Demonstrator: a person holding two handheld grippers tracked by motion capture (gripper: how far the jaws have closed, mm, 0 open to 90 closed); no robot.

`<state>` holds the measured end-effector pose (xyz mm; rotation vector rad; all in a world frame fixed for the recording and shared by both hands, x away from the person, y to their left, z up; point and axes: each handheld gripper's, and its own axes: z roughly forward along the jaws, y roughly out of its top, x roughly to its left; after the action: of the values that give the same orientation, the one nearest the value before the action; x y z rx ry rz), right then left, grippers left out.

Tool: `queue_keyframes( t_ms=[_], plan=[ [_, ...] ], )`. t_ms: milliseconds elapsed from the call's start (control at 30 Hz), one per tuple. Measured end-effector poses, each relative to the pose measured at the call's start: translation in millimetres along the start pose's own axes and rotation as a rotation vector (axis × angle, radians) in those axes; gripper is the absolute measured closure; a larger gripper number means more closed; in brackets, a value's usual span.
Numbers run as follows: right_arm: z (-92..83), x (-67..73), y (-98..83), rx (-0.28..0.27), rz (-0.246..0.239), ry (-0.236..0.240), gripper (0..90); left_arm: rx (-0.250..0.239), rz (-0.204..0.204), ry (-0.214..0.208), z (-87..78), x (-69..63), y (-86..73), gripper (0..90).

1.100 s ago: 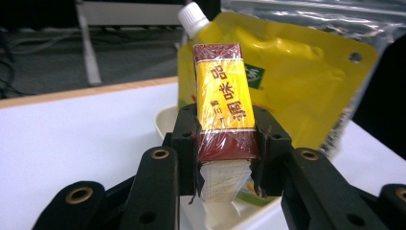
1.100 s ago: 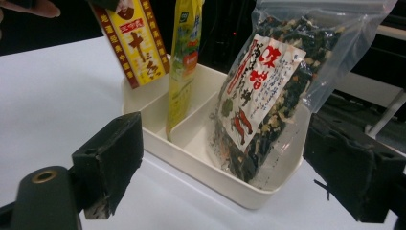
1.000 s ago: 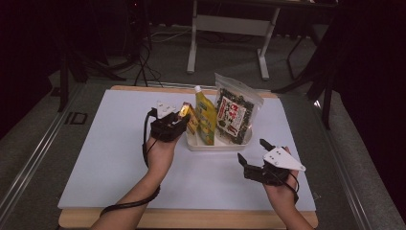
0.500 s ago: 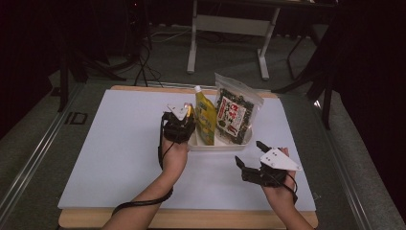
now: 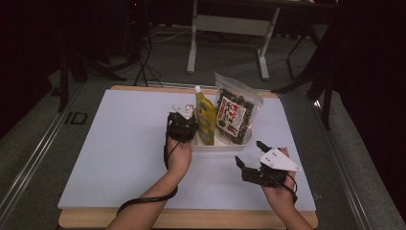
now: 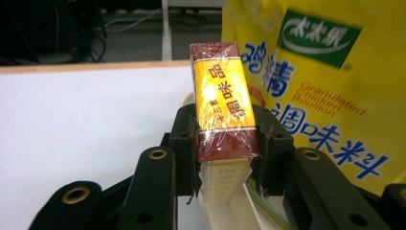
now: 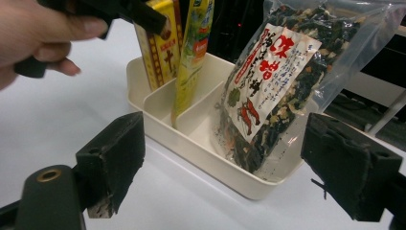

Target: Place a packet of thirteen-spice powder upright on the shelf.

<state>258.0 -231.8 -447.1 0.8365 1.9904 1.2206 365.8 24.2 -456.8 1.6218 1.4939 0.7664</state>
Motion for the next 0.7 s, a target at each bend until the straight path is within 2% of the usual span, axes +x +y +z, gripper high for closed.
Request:
queue_keyframes(
  t_ms=[167, 267, 500, 700],
  plan=[
    [-0.3, -1.1, -0.6, 0.002, 0.004, -0.002, 14.9, 0.029, -0.051, -0.017, 11.7, 2.3, -4.9, 65.4],
    [-0.5, -2.4, -1.1, 0.004, 0.009, 0.0, 15.0, 0.041, -0.066, -0.024, 16.6, 4.4, -7.7, 64.6],
    [0.1, -3.0, -1.5, 0.011, 0.012, 0.0, 15.0, 0.036, -0.054, -0.025, 20.7, 4.4, -12.3, 63.6],
    [0.3, -3.1, -1.1, 0.006, 0.021, 0.011, 15.1, 0.019, -0.026, -0.036, 20.6, 8.5, -13.6, 59.7]
  ],
)
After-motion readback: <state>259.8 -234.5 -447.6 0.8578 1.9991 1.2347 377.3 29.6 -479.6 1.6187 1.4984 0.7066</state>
